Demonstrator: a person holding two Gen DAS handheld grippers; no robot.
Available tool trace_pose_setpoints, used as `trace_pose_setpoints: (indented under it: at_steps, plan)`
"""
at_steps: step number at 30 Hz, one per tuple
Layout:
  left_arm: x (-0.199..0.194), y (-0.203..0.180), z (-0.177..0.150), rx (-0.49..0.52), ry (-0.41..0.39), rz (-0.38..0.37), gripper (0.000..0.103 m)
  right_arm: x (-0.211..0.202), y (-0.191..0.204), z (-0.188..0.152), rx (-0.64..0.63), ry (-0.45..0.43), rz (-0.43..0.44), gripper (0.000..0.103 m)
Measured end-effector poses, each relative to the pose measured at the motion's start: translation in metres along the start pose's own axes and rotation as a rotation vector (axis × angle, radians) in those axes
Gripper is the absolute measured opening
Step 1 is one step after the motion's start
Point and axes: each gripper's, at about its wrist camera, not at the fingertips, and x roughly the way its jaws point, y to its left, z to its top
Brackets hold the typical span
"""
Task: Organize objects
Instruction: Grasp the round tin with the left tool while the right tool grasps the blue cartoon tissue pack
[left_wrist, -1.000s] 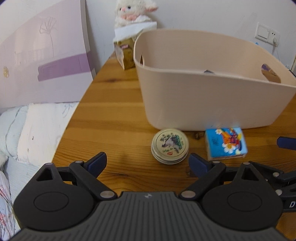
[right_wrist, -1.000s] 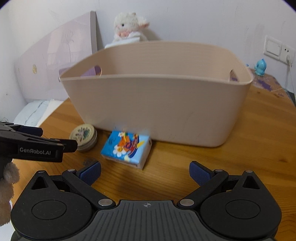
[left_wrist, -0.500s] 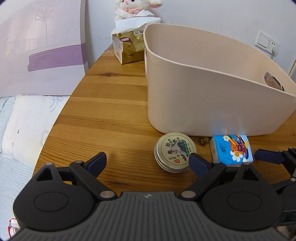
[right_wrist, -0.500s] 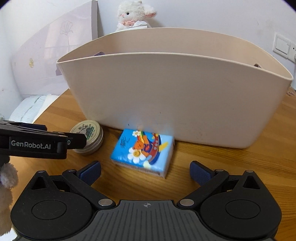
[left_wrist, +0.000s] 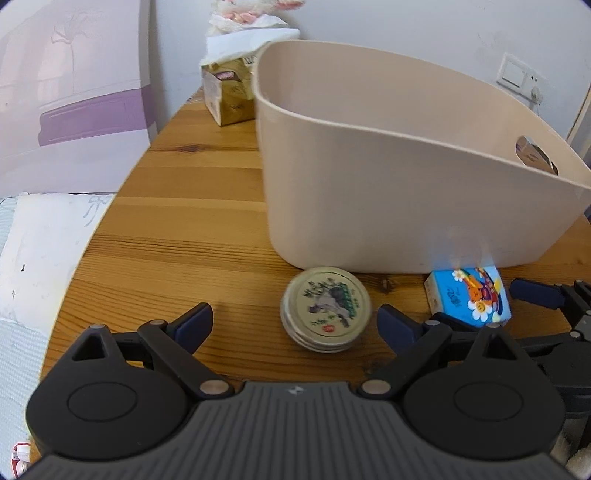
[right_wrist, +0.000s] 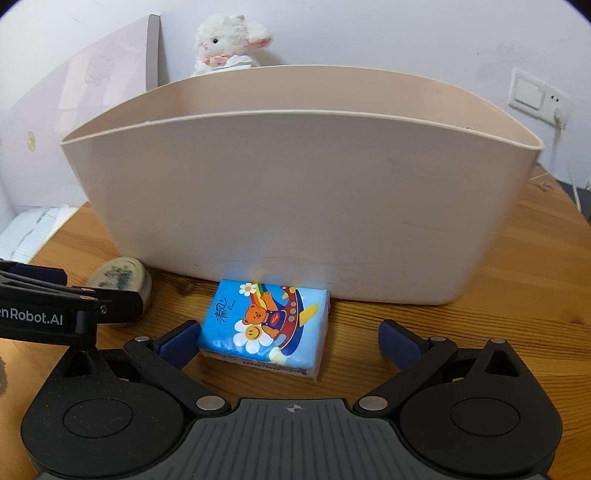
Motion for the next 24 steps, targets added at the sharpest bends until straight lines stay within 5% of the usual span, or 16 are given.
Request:
trace_pose_setpoints:
  at_steps: [4,7,11,13,24]
  plan:
    - [0.005,-0.012,0.000,0.030,0.011,0.024,0.095,0.000,-0.003,-0.005,-0.030,-0.009,-0.023,0.098]
    - [0.010,-0.015,0.001,0.031,0.040,0.011,0.081,-0.002,-0.004,-0.006,-0.037,-0.015,-0.017,0.091]
    - [0.008,-0.019,0.003,0.051,0.040,0.023,0.066,-0.006,-0.003,-0.005,-0.052,-0.027,-0.007,0.066]
    - [0.005,-0.021,0.002,0.059,0.037,0.015,0.056,-0.007,-0.003,-0.004,-0.058,-0.018,0.001,0.065]
    - [-0.011,-0.022,-0.011,0.062,0.003,0.009,0.056,-0.032,-0.011,-0.002,-0.032,-0.004,0.080,0.063]
